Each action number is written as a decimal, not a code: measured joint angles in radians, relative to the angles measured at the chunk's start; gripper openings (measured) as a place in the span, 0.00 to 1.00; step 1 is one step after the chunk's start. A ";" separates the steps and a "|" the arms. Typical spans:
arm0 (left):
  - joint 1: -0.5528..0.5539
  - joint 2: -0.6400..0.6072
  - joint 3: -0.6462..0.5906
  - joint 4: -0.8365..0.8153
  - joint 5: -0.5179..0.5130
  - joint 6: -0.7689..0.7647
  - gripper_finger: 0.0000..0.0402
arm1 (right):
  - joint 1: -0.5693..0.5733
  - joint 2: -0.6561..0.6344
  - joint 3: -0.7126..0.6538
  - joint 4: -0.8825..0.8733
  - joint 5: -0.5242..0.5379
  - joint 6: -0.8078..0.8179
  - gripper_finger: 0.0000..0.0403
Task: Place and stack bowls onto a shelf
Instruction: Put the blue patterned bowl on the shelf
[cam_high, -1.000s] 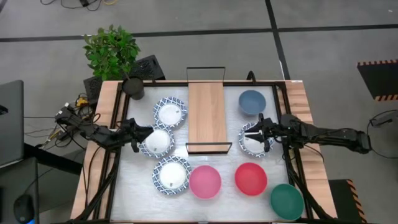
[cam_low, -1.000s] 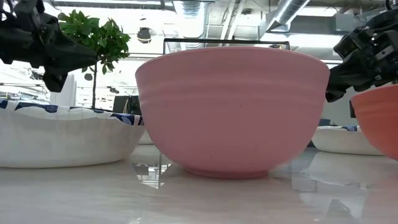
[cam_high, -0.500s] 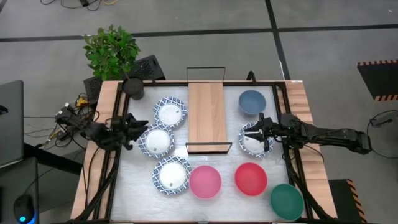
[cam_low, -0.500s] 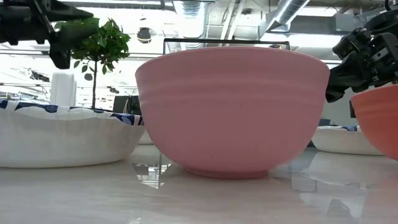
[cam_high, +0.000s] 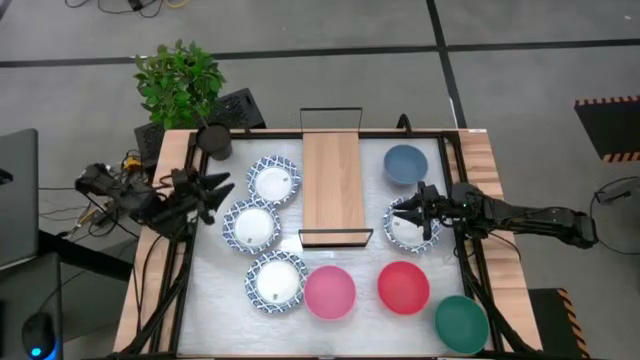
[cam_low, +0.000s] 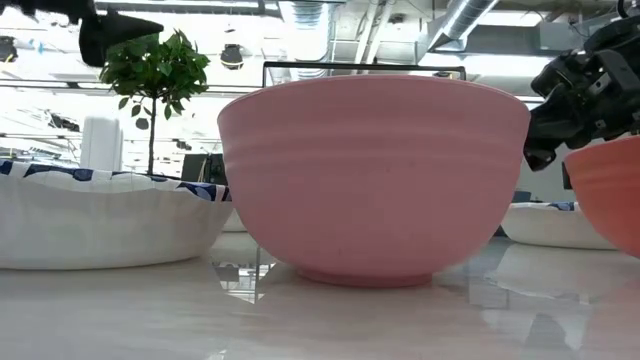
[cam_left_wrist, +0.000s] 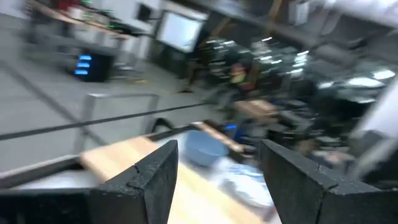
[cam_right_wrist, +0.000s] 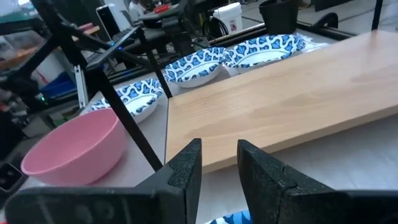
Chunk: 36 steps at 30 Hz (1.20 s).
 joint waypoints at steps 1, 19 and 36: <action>0.012 0.028 0.044 -0.051 -0.005 -0.004 0.52 | 0.000 0.000 0.000 0.000 0.000 0.019 0.32; 0.650 0.432 0.620 -0.855 0.486 -0.181 0.52 | 0.000 0.000 0.000 0.003 0.015 0.105 0.32; 1.311 0.896 0.619 -0.896 0.961 0.056 0.52 | 0.000 0.000 0.000 0.003 0.015 0.102 0.32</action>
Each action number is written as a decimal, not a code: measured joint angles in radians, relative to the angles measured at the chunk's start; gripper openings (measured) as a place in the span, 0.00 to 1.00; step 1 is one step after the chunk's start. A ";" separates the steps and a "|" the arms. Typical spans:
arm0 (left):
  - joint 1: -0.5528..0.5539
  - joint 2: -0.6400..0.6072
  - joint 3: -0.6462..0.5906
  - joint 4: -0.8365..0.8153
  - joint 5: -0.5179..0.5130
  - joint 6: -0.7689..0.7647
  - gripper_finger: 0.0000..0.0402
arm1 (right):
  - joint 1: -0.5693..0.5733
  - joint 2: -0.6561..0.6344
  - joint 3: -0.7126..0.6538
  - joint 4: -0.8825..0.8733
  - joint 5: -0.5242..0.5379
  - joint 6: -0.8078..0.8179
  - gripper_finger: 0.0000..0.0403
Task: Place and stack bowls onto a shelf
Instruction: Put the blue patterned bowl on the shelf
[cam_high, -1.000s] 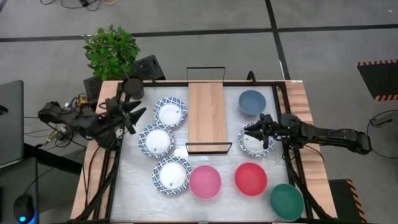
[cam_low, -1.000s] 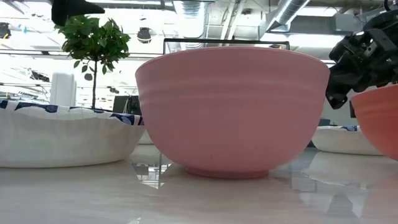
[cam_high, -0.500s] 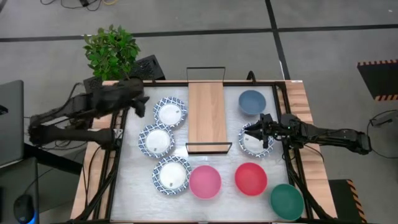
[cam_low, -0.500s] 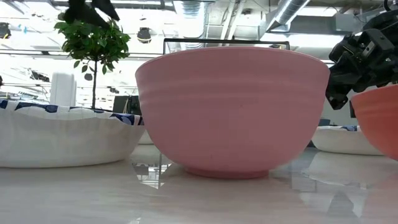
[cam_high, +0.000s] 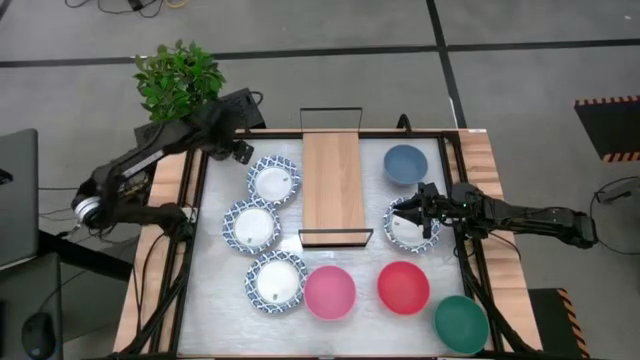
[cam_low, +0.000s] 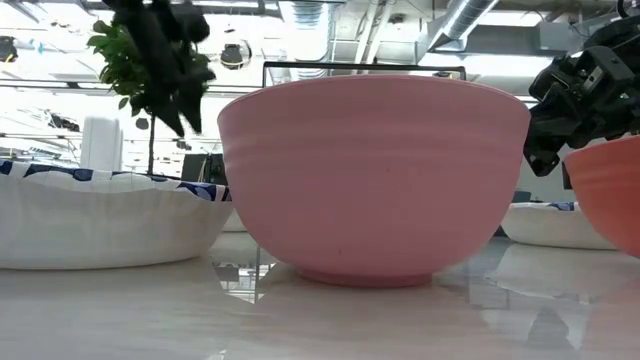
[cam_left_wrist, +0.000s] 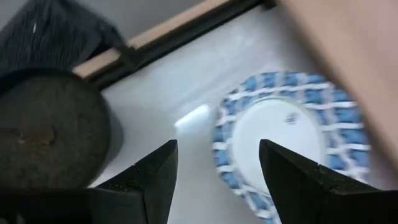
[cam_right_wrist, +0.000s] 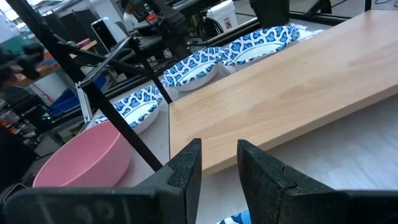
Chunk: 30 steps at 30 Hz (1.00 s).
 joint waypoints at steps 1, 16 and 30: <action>0.009 0.029 0.000 0.002 -0.001 0.003 0.52 | 0.000 0.000 0.000 0.000 0.000 0.000 0.32; 0.002 0.395 0.000 0.043 0.011 0.078 0.52 | 0.000 0.000 0.000 -0.001 0.000 0.001 0.32; 0.002 0.444 0.000 0.063 0.084 0.109 0.52 | 0.000 0.000 0.000 -0.002 0.000 0.001 0.32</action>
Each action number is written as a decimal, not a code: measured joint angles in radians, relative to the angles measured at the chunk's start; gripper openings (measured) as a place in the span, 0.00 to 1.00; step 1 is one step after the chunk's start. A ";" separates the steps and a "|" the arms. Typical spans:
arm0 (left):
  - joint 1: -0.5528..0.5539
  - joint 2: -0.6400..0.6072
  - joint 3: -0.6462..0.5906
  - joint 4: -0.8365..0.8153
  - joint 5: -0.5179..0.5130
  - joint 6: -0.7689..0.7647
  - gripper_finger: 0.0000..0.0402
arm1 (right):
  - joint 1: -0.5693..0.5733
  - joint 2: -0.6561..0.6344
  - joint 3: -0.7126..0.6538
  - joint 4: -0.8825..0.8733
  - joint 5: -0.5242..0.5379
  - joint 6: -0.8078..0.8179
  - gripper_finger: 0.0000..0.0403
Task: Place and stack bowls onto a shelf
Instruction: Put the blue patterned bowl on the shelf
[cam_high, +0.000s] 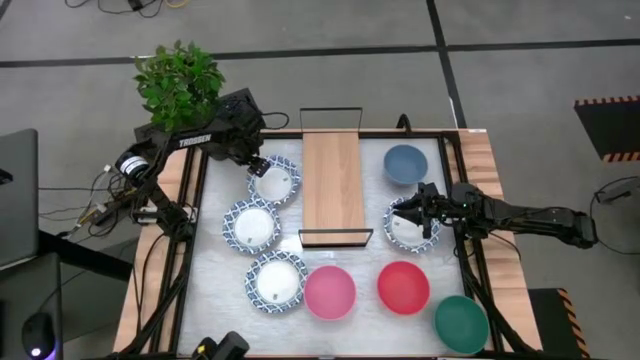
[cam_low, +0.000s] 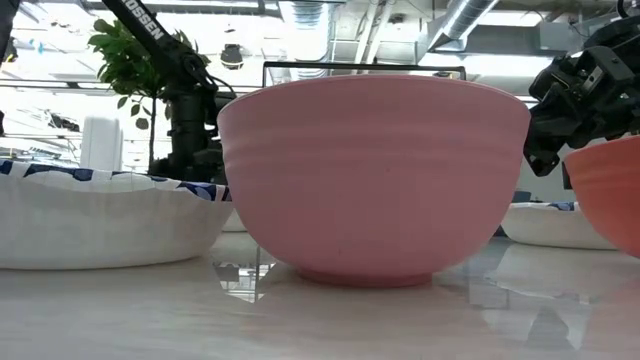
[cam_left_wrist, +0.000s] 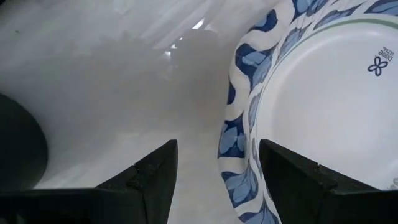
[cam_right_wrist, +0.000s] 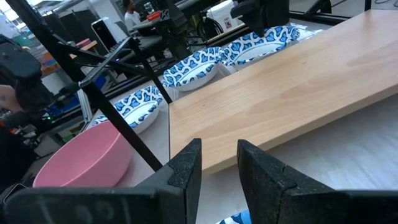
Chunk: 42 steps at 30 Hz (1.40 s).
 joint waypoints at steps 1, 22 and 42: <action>0.000 0.000 0.000 0.000 0.009 0.000 0.52 | 0.000 0.000 0.000 0.000 0.000 0.000 0.32; -0.011 0.002 0.000 -0.024 0.073 0.003 0.01 | 0.000 0.000 0.000 0.000 0.000 0.000 0.32; -0.013 0.002 0.177 -0.150 0.092 -0.018 0.00 | 0.000 0.000 0.000 -0.001 0.000 -0.001 0.32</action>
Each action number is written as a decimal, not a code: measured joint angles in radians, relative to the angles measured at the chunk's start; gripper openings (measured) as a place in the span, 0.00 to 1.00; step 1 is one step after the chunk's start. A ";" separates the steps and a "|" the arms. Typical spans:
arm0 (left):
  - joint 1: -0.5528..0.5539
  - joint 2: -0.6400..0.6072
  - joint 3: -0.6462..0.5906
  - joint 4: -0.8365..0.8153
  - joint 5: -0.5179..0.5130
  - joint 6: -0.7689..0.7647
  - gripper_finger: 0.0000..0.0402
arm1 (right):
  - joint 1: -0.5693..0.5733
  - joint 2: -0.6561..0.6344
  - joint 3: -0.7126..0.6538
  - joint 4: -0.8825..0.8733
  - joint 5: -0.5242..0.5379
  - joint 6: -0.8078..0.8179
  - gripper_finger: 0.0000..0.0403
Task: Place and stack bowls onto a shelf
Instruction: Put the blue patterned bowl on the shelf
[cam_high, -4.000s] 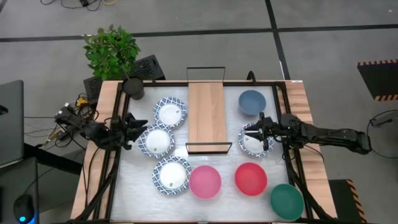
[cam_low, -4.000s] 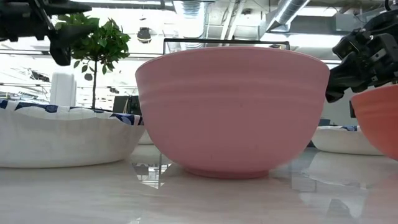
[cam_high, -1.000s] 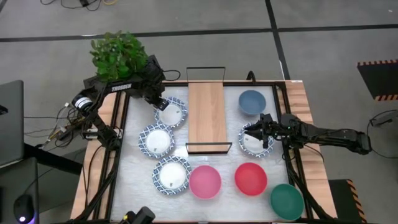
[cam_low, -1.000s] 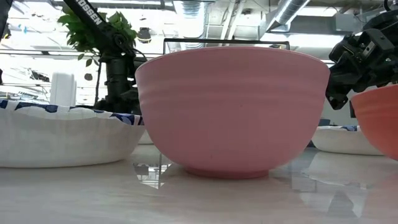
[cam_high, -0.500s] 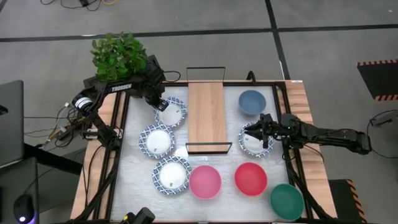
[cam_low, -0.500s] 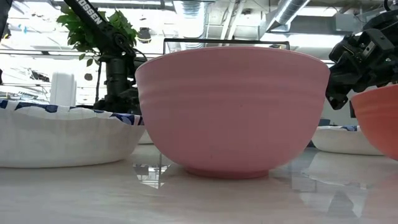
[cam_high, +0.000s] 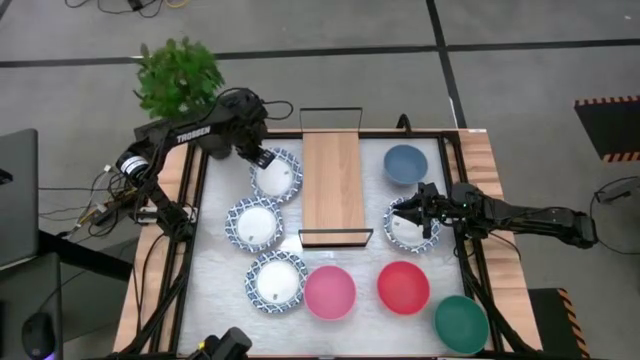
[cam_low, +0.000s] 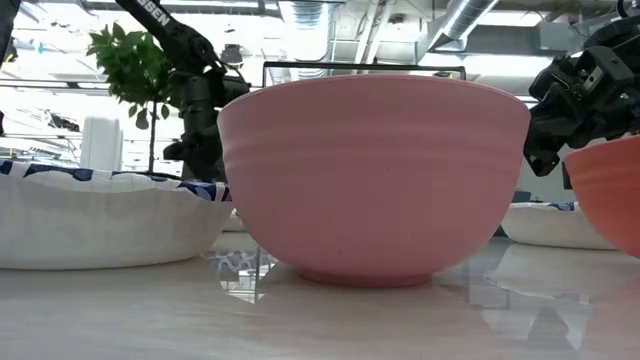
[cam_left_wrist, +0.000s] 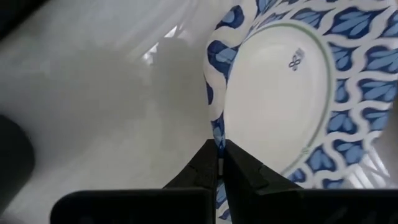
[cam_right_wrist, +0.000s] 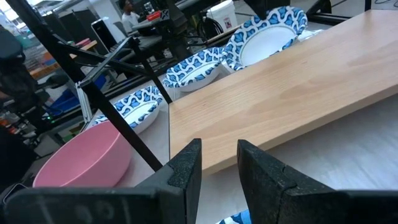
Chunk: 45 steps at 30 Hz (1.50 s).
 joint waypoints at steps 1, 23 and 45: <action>0.000 0.000 0.006 0.000 0.000 -0.001 0.00 | 0.000 0.000 0.000 0.000 0.000 0.000 0.32; 0.000 -0.005 0.045 -0.004 -0.074 -0.001 0.00 | 0.000 0.000 0.000 0.000 0.000 0.000 0.32; -0.010 -0.007 0.303 -0.099 -0.050 -0.053 0.00 | 0.000 0.000 0.000 0.000 0.000 -0.003 0.32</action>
